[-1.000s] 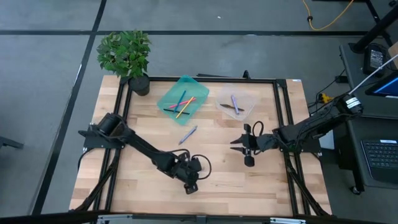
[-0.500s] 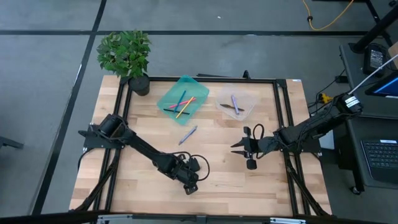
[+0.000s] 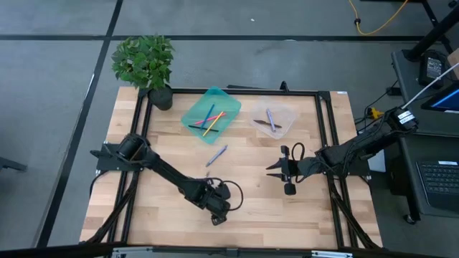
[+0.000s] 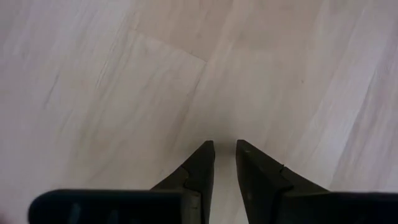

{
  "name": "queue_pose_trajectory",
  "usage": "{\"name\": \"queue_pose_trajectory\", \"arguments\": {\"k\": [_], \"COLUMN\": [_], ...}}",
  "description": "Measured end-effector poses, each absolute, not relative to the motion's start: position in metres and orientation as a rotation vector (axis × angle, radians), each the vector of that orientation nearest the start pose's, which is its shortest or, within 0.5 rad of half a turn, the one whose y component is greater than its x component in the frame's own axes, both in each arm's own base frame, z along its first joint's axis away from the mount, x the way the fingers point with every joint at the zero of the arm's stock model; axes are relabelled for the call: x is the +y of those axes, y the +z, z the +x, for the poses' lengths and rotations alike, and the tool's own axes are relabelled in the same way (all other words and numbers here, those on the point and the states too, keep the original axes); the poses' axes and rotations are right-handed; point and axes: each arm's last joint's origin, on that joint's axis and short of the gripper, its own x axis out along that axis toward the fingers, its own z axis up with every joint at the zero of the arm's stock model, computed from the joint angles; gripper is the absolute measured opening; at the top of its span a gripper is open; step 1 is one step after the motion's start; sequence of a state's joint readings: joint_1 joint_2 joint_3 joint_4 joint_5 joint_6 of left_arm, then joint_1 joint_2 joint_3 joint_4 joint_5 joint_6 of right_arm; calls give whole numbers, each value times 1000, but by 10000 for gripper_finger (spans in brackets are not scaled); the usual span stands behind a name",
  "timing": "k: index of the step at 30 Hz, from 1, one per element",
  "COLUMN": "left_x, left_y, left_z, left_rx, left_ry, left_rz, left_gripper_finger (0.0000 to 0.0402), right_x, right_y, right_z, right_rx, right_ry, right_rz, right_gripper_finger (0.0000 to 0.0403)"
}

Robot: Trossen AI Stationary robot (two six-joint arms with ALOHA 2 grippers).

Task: Sort pens & pencils
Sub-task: Put the purple pen into the transparent bin

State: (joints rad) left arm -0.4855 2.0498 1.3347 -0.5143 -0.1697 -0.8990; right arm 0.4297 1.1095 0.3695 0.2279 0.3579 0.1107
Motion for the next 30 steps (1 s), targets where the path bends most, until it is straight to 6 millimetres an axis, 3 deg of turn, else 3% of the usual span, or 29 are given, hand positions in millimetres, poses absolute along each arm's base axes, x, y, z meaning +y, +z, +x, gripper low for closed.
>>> {"name": "queue_pose_trajectory", "arguments": {"k": [5,9,16,30], "left_x": [-188,-181,-183,-156], "left_y": [164,180,173,160], "left_z": [357,341,332,337], "left_rx": [1216,1313,1310,1342], "left_ry": [343,577,695,793], "left_rz": [-227,-188,-296,-399], "left_gripper_finger": [64,64,64,72], "right_x": [76,77,77,76], "right_y": [173,173,172,171], "right_z": [192,192,192,191], "right_rx": [474,475,475,491], "right_ry": [32,36,39,40], "right_rz": [-93,-88,-99,-106], "right_gripper_finger": [102,102,102,102]}}
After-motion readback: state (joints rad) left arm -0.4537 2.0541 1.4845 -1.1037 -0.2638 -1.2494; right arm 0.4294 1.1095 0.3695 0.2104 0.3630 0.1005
